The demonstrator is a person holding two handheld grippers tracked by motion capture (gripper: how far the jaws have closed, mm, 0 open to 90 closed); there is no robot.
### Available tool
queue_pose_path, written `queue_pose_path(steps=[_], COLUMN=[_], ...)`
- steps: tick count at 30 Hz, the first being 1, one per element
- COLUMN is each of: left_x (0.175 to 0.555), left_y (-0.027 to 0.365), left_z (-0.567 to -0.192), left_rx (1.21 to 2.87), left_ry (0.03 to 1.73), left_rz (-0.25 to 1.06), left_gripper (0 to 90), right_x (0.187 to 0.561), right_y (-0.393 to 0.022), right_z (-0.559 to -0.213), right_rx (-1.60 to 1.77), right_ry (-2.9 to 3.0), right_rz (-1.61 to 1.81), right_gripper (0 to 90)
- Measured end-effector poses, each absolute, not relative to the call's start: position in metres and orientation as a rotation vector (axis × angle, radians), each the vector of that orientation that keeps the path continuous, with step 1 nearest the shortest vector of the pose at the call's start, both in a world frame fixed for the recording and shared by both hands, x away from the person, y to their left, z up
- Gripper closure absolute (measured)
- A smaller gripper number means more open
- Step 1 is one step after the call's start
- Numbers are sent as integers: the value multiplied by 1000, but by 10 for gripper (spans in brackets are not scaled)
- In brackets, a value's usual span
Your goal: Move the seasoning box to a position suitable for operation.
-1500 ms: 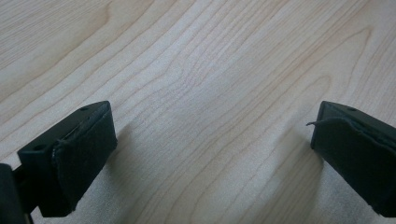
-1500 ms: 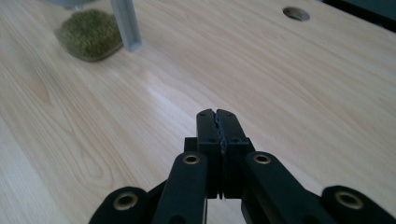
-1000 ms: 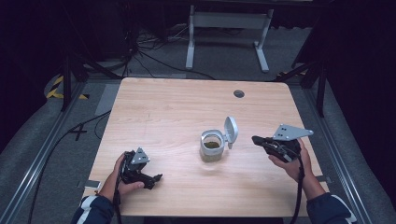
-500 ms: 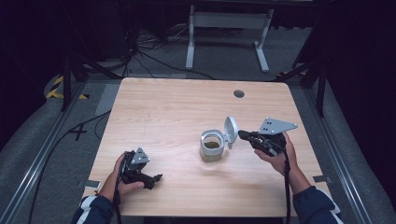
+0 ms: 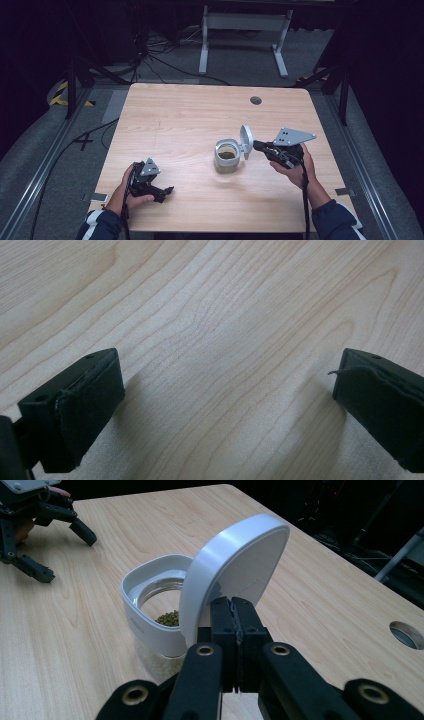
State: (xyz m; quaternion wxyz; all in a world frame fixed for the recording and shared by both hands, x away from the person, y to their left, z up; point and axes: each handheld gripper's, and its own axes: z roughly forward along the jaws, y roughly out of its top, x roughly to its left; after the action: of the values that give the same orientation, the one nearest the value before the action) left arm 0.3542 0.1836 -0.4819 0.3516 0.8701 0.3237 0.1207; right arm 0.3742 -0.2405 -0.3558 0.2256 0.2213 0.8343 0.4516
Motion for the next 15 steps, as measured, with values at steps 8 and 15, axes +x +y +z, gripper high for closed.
queue_pose_path(steps=[8,15], left_x=[354,354], left_y=[184,184], left_z=[-482,-482], left_rx=[2253,2253], left_ry=[836,837], left_rz=[315,311], left_gripper=[4,4], right_x=[371,370], right_y=[-232,-228], right_z=[-356,-357], right_rx=[590,570], right_ry=[2317,2336], right_rz=[1258,1262], right_gripper=[893,893])
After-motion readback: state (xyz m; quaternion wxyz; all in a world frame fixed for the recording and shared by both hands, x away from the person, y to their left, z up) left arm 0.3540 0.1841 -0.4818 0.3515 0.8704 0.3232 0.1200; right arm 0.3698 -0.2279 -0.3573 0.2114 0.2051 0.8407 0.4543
